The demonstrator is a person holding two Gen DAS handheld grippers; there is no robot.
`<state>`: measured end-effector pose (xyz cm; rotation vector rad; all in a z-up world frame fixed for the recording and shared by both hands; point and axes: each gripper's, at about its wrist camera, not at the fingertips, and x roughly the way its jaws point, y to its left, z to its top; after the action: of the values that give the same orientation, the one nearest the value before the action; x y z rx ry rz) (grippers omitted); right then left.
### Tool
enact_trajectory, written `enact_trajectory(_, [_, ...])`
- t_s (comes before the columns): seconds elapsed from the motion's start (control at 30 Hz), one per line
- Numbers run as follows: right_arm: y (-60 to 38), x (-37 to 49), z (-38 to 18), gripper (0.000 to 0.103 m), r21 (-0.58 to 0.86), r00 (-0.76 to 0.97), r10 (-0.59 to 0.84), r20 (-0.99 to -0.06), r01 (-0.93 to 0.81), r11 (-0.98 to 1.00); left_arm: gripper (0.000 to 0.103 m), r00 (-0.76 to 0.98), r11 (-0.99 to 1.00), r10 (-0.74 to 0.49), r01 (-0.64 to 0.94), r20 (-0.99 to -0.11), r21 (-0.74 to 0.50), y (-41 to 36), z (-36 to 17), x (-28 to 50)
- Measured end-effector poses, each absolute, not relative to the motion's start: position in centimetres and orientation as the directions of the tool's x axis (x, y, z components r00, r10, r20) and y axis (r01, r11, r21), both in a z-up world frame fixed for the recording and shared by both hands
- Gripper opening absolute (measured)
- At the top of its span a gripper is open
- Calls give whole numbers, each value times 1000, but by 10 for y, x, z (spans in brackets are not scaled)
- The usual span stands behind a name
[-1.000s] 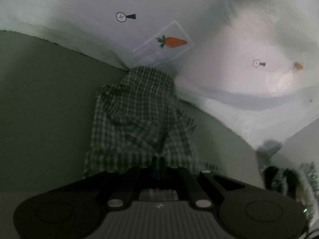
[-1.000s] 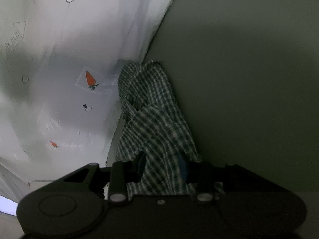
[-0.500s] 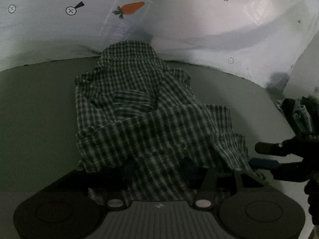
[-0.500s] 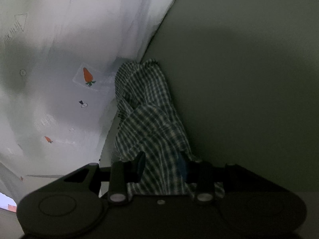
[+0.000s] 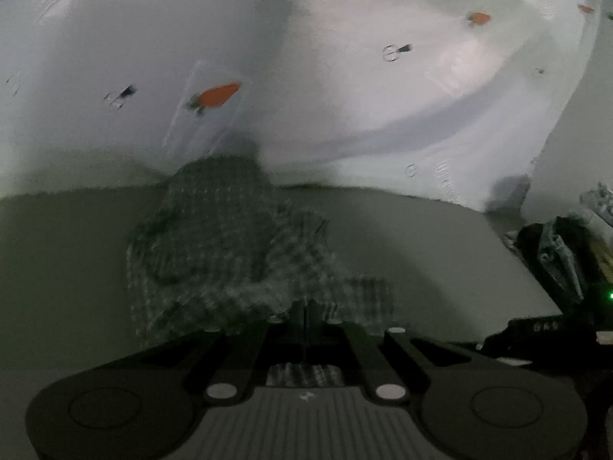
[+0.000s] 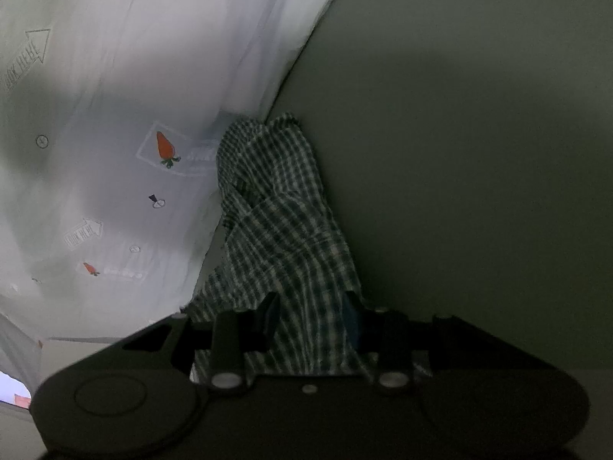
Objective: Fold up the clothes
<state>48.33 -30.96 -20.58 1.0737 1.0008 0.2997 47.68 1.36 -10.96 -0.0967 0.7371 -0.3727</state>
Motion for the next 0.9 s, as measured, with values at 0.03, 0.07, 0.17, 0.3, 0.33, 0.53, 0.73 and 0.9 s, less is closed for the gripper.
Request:
enact_trajectory(0.03, [-309, 483, -205, 38, 837, 550, 641, -536, 245, 489, 0, 680, 933, -354, 305, -642, -192, 9, -111, 479])
enact_trajectory(0.07, [-309, 483, -205, 38, 835, 550, 638, -538, 245, 492, 0, 680, 936, -343, 306, -648, -173, 5, -114, 481])
enact_trajectory(0.17, [-311, 481, -204, 38, 829, 554, 628, -546, 249, 501, 2, 650, 955, -292, 234, -702, -181, 10, -133, 491])
enact_trajectory(0.3, [-315, 475, -204, 42, 811, 553, 605, -572, 272, 518, 14, 657, 966, -241, 92, -714, -242, 36, -137, 488])
enact_trajectory(0.33, [-316, 473, -205, 43, 812, 555, 605, -571, 275, 514, 26, 673, 958, -249, 66, -697, -279, 46, -133, 483])
enact_trajectory(0.53, [-317, 457, -206, 52, 817, 560, 605, -567, 286, 501, 47, 718, 872, -260, -113, -646, -477, 106, -126, 438])
enact_trajectory(0.73, [-319, 428, -216, 54, 811, 539, 607, -584, 359, 462, 57, 644, 739, -285, -323, -710, -591, 143, -163, 369])
enact_trajectory(0.9, [-317, 406, -228, 65, 834, 542, 636, -549, 402, 377, 62, 599, 646, -337, -414, -726, -641, 150, -188, 328])
